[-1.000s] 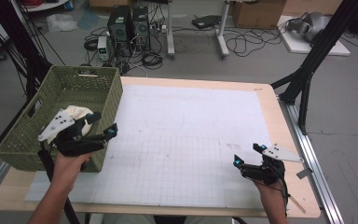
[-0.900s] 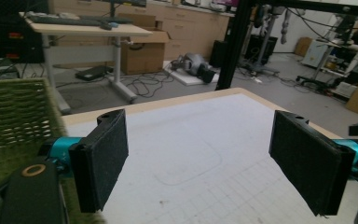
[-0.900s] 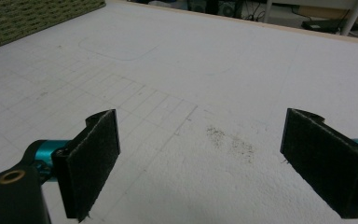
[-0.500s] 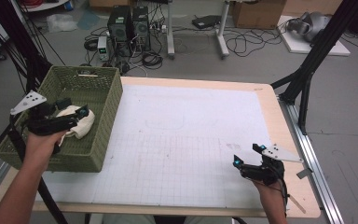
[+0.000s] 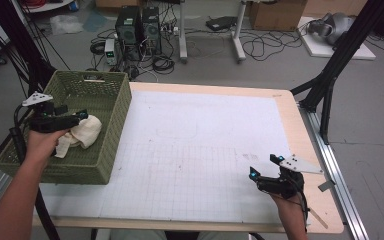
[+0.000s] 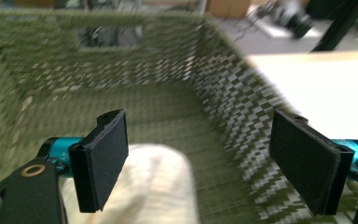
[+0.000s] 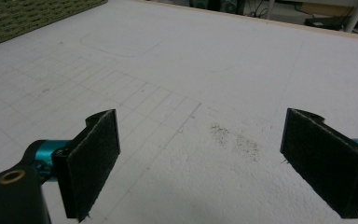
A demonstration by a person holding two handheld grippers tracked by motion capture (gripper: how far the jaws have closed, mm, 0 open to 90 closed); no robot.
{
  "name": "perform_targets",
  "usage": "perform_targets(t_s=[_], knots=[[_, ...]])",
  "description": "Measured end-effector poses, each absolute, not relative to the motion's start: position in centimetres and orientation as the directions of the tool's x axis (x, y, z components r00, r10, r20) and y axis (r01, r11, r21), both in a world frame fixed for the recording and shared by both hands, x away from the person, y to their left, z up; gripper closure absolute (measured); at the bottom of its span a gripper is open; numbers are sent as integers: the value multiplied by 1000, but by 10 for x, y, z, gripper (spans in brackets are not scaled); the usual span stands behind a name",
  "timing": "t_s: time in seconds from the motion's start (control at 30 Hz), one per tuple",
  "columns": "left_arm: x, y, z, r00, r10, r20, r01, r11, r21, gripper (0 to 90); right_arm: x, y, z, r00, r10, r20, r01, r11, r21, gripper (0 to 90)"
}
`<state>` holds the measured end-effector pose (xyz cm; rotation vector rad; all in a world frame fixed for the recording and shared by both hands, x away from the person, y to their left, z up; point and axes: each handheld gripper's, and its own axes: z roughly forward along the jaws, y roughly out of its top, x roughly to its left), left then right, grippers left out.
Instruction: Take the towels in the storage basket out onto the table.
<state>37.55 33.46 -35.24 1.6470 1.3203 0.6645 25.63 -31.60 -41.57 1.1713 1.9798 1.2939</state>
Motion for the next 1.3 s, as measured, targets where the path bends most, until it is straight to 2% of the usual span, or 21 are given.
perform_targets(t_s=[0.07, 0.3, 0.37, 0.6, 0.73, 1.03, 1.1, 1.13, 1.17, 1.2, 1.23, 1.27, 1.3], knots=[[384, 340, -362, 255, 959, -122, 521, -30, 853, 201, 257, -316, -416, -508, 860, 46, 389, 182, 903, 110], [393, 344, -375, 205, 975, -89, 583, -49, 811, 201, 257, -316, -417, -510, 859, 46, 395, 186, 899, 110], [397, 345, -380, 200, 978, -60, 630, -82, 772, 200, 257, -315, -418, -513, 857, 47, 397, 188, 898, 110], [404, 350, -390, 135, 990, -44, 706, -65, 705, 200, 258, -314, -419, -519, 853, 54, 405, 189, 895, 110], [408, 351, -400, 120, 992, -26, 778, -78, 623, 200, 259, -314, -419, -522, 852, 47, 400, 195, 895, 110], [412, 352, -410, 104, 995, -5, 832, -84, 549, 181, 260, -314, -421, -529, 846, 60, 411, 193, 891, 110], [412, 353, -410, 84, 996, -6, 837, -67, 543, 217, 260, -314, -421, -531, 845, 60, 412, 195, 890, 110], [412, 353, -410, 75, 997, -7, 838, -59, 543, 277, 260, -313, -421, -532, 844, 62, 414, 196, 889, 110], [411, 354, -409, 75, 997, -3, 839, -61, 541, 277, 260, -313, -421, -532, 844, 62, 414, 196, 889, 110], [411, 354, -409, 83, 997, 8, 843, -74, 533, 351, 260, -313, -422, -535, 843, 62, 415, 198, 888, 110], [410, 354, -408, 80, 997, 17, 845, -77, 529, 392, 260, -312, -422, -535, 842, 61, 414, 199, 888, 110], [410, 355, -408, 83, 996, 30, 846, -86, 526, 392, 260, -312, -422, -535, 842, 61, 414, 199, 888, 110], [410, 355, -406, 76, 996, 41, 848, -86, 523, 448, 260, -312, -422, -536, 842, 60, 414, 200, 888, 110]])
